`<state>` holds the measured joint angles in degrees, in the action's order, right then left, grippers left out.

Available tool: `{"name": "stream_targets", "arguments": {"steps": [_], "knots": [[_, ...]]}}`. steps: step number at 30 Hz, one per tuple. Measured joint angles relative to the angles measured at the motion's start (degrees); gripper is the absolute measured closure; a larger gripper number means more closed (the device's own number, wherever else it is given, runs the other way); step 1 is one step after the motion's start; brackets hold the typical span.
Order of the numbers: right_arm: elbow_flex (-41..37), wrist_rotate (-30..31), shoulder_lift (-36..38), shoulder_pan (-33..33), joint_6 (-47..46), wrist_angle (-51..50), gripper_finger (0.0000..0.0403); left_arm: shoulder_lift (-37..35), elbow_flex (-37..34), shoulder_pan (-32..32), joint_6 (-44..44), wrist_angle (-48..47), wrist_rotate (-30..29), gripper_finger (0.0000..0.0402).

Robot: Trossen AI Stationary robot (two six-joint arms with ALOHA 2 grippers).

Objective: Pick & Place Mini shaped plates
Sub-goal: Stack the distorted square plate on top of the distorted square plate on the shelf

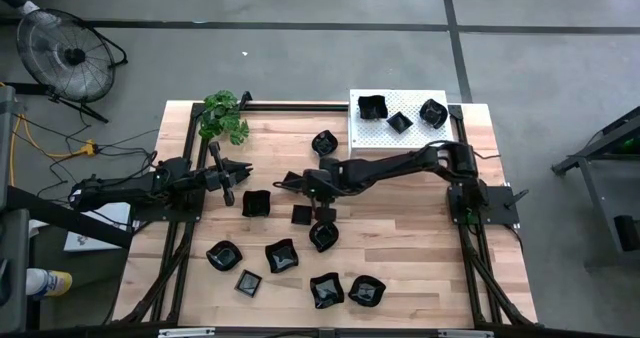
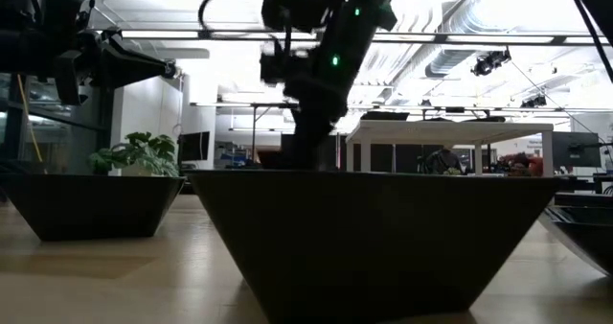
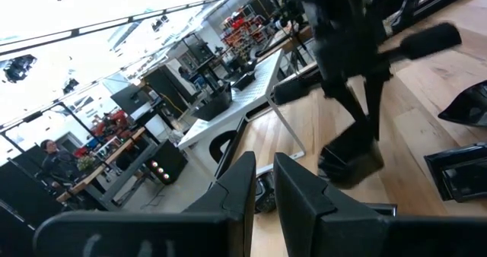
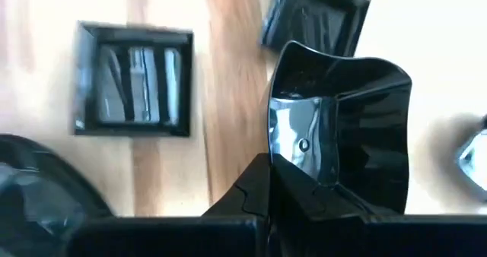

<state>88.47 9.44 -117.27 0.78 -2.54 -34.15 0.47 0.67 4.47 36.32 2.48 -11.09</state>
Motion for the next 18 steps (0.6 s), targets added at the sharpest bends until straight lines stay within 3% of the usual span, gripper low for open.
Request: {"name": "stream_targets", "arguments": {"steps": [11,18], "knots": [[1.0,4.0,9.9,1.9,0.7,-2.6,0.0402,0.0,0.0,0.0,0.0,0.0,0.0,0.0356],[2.6,4.8,18.5,0.9,4.6,-9.4,0.0403,0.0,0.0,0.0,0.0,0.0,0.0,0.0356]]}}
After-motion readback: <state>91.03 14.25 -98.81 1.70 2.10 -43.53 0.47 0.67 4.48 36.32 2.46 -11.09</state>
